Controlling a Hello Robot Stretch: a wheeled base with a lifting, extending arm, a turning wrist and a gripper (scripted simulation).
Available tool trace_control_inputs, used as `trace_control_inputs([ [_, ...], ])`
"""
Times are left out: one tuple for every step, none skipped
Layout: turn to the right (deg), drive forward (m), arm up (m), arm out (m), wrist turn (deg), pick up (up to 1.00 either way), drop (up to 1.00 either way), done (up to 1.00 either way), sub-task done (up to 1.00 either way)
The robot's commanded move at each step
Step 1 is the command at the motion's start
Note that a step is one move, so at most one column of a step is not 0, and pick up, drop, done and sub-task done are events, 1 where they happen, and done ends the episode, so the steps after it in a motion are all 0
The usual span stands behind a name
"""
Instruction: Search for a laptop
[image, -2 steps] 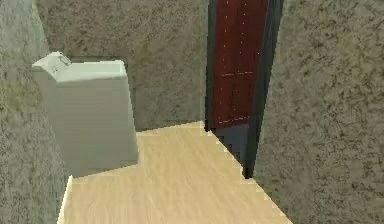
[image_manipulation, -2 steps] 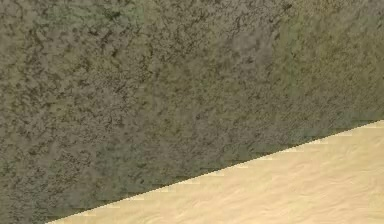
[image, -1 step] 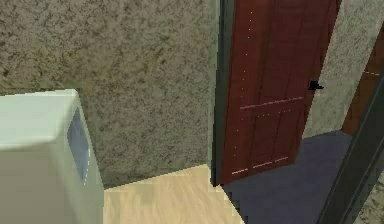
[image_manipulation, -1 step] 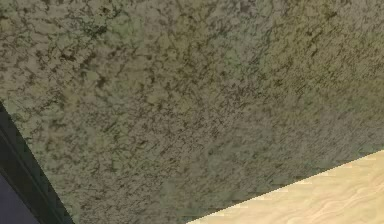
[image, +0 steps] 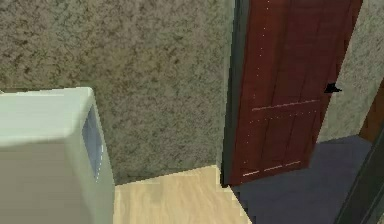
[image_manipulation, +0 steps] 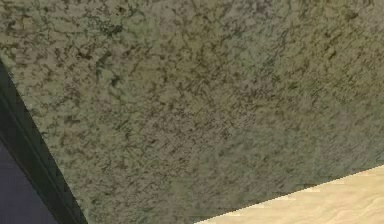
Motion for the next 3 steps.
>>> trace_control_inputs([
  [0.0,0.55,0.0,0.0,0.0,0.0,0.0,0.0,0.0],
  [6.0,0.0,0.0,0.0,0.0,0.0,0.0,0.0,0.0],
  [0.0,0.35,0.0,0.0,0.0,0.0,0.0,0.0,0.0],
])
